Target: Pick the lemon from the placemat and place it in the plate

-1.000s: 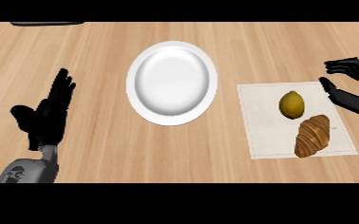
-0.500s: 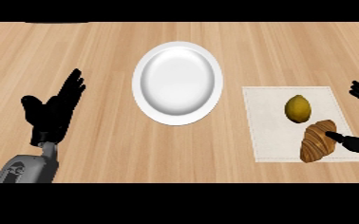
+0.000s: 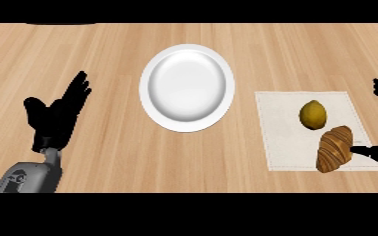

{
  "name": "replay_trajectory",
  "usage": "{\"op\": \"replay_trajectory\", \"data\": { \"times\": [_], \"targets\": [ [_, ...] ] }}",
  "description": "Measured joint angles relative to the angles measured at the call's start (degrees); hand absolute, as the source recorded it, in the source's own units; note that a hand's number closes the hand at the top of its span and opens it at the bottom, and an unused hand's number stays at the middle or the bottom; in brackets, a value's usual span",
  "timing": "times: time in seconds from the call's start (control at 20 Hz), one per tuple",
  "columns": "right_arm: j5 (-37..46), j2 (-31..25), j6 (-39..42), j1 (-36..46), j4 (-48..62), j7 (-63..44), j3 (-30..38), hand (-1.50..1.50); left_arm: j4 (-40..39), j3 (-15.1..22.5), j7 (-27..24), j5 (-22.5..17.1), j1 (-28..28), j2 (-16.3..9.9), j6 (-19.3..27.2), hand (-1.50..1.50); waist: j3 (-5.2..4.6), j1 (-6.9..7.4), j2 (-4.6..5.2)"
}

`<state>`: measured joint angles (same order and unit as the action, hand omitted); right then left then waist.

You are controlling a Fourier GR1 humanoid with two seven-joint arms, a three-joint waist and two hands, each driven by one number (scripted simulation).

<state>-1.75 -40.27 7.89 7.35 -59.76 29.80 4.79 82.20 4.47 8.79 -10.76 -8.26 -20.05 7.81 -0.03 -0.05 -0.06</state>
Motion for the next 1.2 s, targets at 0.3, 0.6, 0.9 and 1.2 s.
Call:
{"op": "replay_trajectory", "data": {
  "times": [0.3,0.6,0.9,1.2],
  "targets": [
    [4.90,-0.85,2.33,1.31,-2.85,-7.80,-3.49,-1.50,-1.83,-0.82,-0.09,1.03,-1.21,1.01,-0.77,0.00,0.00,0.05,0.03],
    [11.80,-1.50,1.99,2.71,-5.30,-15.11,-6.60,-1.50,-2.04,-0.93,-0.72,2.33,-0.93,2.55,-0.70,0.00,-0.01,0.14,0.04],
    [17.44,-1.01,4.63,5.30,-4.44,-19.75,-8.22,-1.50,-1.74,-2.24,-0.39,3.08,-0.89,2.82,-1.90,0.00,-0.07,0.21,0.02],
    [21.87,2.07,7.50,8.03,-3.89,-23.88,-9.19,-1.50,-2.58,-3.37,-1.29,4.33,-0.75,3.86,-2.90,0.00,-0.27,0.22,-0.07]
  ]
}}
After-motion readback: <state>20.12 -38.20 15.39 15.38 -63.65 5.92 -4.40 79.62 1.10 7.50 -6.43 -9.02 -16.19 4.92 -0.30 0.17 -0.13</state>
